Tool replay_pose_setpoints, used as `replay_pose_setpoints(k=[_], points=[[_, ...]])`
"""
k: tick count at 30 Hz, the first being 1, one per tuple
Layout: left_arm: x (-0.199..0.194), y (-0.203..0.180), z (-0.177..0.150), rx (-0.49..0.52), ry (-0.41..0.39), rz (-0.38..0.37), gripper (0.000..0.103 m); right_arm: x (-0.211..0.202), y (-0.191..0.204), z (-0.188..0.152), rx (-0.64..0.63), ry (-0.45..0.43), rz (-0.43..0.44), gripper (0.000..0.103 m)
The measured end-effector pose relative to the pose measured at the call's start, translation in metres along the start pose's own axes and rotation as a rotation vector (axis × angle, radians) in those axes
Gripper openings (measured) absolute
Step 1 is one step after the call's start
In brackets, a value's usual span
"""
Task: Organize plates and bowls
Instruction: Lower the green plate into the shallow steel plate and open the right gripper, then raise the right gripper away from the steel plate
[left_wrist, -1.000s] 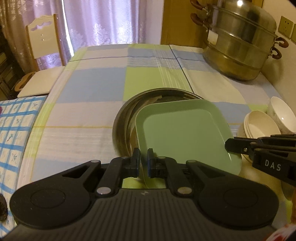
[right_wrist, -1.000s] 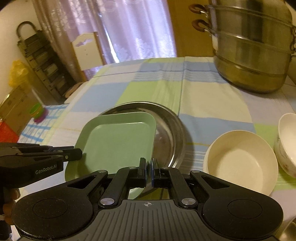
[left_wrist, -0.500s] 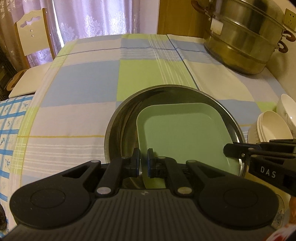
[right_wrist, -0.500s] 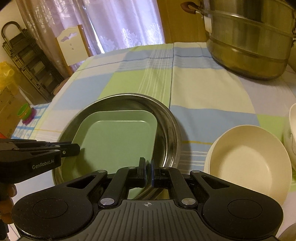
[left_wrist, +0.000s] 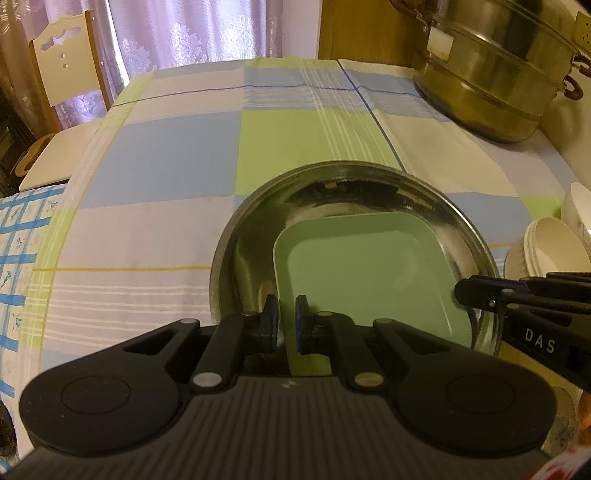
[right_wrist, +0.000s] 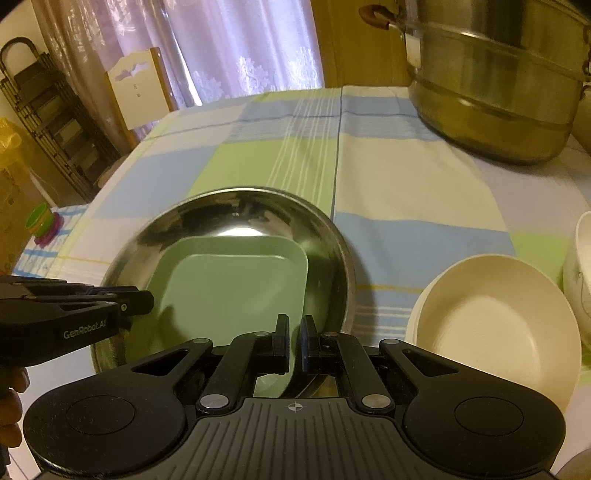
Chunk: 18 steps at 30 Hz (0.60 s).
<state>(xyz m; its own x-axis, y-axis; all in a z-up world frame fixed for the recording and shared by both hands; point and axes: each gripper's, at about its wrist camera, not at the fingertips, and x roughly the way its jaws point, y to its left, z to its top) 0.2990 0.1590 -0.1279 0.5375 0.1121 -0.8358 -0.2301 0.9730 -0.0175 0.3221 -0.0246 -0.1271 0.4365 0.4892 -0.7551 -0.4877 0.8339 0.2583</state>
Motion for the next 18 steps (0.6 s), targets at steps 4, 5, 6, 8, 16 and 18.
replay_pose_setpoints(k=[4,5,6,8,16,18], points=[[-0.015,-0.003,0.001,0.003,-0.020,-0.004,0.008,-0.015,-0.002,0.002,0.012,-0.024,0.024,0.007],[-0.020,-0.004,0.001,0.010,-0.022,-0.003,0.008,-0.020,-0.001,0.003,0.010,-0.027,0.030,0.010],[-0.024,-0.006,0.000,0.016,-0.024,-0.002,0.008,-0.025,-0.001,0.003,0.010,-0.032,0.035,0.017],[-0.034,-0.010,-0.001,0.024,-0.026,-0.001,0.010,-0.035,-0.002,0.003,0.012,-0.045,0.049,0.034],[-0.075,-0.023,-0.015,0.005,-0.012,-0.008,0.014,-0.080,-0.005,-0.008,0.036,-0.067,0.090,0.045],[-0.086,-0.027,-0.021,0.002,-0.020,-0.010,0.014,-0.091,-0.007,-0.012,0.046,-0.061,0.093,0.045]])
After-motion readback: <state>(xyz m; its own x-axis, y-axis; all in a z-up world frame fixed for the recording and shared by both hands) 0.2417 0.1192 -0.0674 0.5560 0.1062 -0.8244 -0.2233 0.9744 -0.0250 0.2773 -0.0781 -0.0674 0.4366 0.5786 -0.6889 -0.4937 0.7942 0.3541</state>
